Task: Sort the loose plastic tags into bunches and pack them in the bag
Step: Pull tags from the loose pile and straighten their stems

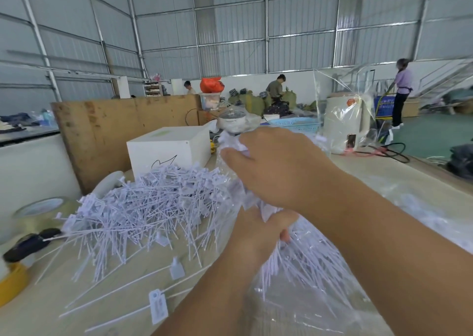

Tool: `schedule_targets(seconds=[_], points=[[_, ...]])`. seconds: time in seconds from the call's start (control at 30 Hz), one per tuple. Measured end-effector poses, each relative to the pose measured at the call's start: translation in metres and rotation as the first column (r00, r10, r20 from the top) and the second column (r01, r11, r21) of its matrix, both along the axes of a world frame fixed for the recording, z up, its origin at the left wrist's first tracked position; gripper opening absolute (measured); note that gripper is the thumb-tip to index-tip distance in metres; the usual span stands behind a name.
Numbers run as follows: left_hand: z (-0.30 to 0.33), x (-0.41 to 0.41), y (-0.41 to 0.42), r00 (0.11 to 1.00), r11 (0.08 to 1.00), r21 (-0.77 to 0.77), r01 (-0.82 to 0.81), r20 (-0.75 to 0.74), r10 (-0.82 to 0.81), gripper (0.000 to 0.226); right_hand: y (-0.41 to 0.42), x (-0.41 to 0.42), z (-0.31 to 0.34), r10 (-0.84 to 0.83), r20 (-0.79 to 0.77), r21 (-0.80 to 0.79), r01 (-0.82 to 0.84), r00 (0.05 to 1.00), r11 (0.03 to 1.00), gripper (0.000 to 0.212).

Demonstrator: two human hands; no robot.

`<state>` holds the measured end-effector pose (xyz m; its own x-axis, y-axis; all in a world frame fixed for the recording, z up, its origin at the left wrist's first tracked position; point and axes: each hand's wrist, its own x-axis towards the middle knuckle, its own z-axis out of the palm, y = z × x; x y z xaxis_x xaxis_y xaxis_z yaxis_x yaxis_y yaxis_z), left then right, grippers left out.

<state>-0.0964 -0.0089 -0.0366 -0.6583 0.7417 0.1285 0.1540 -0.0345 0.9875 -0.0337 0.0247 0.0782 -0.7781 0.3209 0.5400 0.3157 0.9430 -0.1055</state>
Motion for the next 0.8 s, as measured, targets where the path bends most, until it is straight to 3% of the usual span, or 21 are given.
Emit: schedule_targets(seconds=[0.07, 0.17, 0.23, 0.3, 0.4, 0.57, 0.67, 0.8], points=[[0.004, -0.003, 0.001, 0.992, 0.998, 0.056, -0.001, 0.125, -0.006, 0.018, 0.009, 0.006, -0.001, -0.075, -0.149, 0.026, 0.080, 0.986, 0.996, 0.043], [0.004, -0.008, 0.003, 0.988, 0.982, 0.186, 0.023, 0.147, -0.051, 0.026, 0.024, 0.012, -0.007, -0.227, -0.165, -0.145, 0.204, 0.960, 0.968, 0.067], [0.002, -0.007, 0.003, 0.986, 0.972, 0.223, 0.072, 0.129, -0.102, 0.032, 0.029, 0.008, -0.018, -0.158, -0.175, -0.354, 0.087, 0.972, 0.931, 0.072], [0.000, -0.005, 0.002, 0.987, 0.981, 0.175, 0.084, 0.122, -0.106, 0.042, 0.027, 0.004, -0.027, -0.012, -0.272, -0.446, -0.115, 0.962, 0.888, 0.061], [0.001, -0.004, 0.001, 0.975, 0.979, 0.165, 0.118, 0.170, -0.146, 0.033, 0.023, 0.003, -0.032, 0.103, -0.370, -0.425, -0.267, 0.923, 0.865, 0.052], [0.000, -0.009, 0.002, 0.978, 0.956, 0.240, 0.170, 0.077, -0.194, 0.036, 0.031, 0.000, -0.018, 0.109, -0.374, -0.322, -0.239, 0.921, 0.916, 0.062], [-0.001, -0.008, 0.001, 0.967, 0.932, 0.260, 0.251, -0.036, -0.251, 0.024, 0.036, 0.000, -0.003, 0.064, -0.398, -0.215, -0.161, 0.915, 0.963, 0.068], [-0.005, -0.010, 0.002, 0.981, 0.959, 0.211, 0.190, -0.002, -0.194, 0.040, 0.035, -0.004, -0.004, 0.069, -0.449, -0.297, -0.221, 0.891, 0.929, 0.055]])
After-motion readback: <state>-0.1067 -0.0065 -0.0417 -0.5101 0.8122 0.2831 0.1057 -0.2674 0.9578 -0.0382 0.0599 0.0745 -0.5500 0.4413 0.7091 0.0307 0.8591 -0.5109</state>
